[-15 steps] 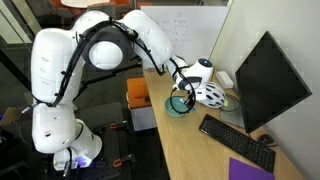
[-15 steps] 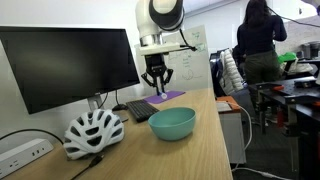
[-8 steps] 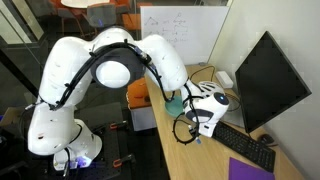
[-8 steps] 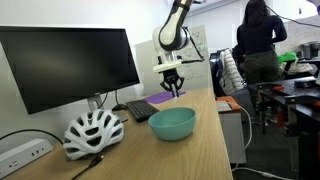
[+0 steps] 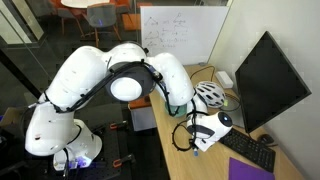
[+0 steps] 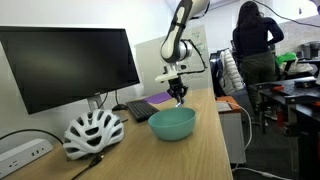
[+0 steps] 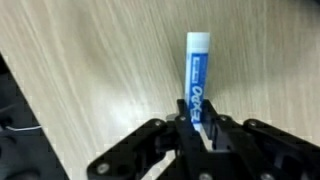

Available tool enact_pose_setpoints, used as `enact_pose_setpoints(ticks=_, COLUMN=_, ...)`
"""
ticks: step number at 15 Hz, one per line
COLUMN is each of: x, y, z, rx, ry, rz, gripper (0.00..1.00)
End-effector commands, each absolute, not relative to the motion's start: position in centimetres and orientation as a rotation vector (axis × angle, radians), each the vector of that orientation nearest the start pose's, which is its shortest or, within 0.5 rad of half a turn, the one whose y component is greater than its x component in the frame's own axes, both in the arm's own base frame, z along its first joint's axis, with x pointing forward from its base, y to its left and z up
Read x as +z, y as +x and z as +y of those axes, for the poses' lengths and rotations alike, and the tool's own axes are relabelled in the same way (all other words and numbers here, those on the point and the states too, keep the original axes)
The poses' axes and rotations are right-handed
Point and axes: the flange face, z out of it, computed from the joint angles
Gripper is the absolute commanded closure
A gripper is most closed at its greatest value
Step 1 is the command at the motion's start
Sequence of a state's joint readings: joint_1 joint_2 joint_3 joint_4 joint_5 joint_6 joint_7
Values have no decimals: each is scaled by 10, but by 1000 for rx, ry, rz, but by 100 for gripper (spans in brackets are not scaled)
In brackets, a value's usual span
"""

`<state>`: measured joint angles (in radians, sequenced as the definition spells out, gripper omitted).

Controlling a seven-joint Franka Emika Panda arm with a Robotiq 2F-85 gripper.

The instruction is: Take the marker out of the bowl and put it on the desk

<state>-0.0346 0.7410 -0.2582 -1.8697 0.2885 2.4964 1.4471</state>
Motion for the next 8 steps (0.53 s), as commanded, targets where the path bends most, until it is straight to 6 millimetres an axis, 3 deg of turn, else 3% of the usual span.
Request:
enact_pose_setpoints(ticks=1, x=113, y=596, z=-182, rx=92, ry=-1731, rz=2659, gripper=95)
enact_pose_setpoints(ticks=2, x=113, y=596, z=-182, rx=93, ry=-1727, rz=2655, gripper=90)
enact_pose_setpoints(ticks=3, x=117, y=596, z=-180, rx=110, ry=-1744, rz=2638, gripper=56)
enact_pose_setpoints(ticks=4, x=125, y=596, z=-176, rx=98, ry=-1768, rz=2623, gripper=55)
enact_pose_setpoints(ticks=8, x=184, y=598, z=-151, rx=-3, ry=-1871, rz=2554, gripper=26)
